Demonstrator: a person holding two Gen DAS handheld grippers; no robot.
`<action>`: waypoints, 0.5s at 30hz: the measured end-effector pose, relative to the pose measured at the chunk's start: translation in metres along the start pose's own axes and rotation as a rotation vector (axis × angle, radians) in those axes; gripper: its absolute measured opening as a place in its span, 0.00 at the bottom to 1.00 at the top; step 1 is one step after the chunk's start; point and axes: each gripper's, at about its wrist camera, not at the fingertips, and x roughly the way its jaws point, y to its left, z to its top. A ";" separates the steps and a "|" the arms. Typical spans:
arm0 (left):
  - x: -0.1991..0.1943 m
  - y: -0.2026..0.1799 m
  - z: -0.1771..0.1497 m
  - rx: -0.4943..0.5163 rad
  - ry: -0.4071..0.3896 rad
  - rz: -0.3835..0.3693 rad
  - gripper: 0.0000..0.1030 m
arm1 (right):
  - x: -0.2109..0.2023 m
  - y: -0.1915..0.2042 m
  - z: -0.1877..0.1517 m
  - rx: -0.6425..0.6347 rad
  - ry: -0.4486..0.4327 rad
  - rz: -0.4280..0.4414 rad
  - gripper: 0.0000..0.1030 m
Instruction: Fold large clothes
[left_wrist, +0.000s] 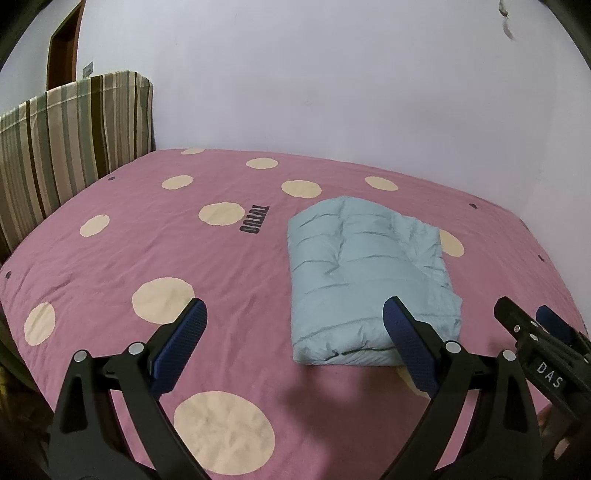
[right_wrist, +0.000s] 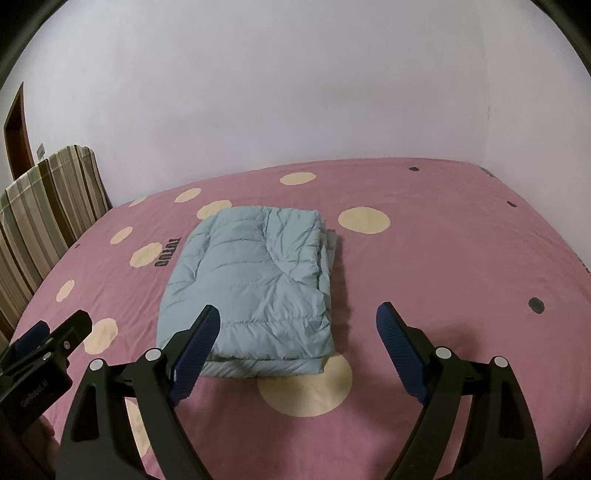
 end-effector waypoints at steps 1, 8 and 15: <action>0.000 -0.002 0.000 -0.001 -0.001 0.000 0.93 | -0.001 0.000 0.000 0.000 -0.002 -0.001 0.83; -0.004 -0.004 -0.001 0.000 -0.003 -0.010 0.93 | -0.004 0.001 0.000 0.000 -0.013 -0.004 0.83; -0.004 -0.006 -0.001 0.000 0.000 -0.008 0.93 | -0.004 0.001 -0.001 -0.001 -0.015 -0.006 0.83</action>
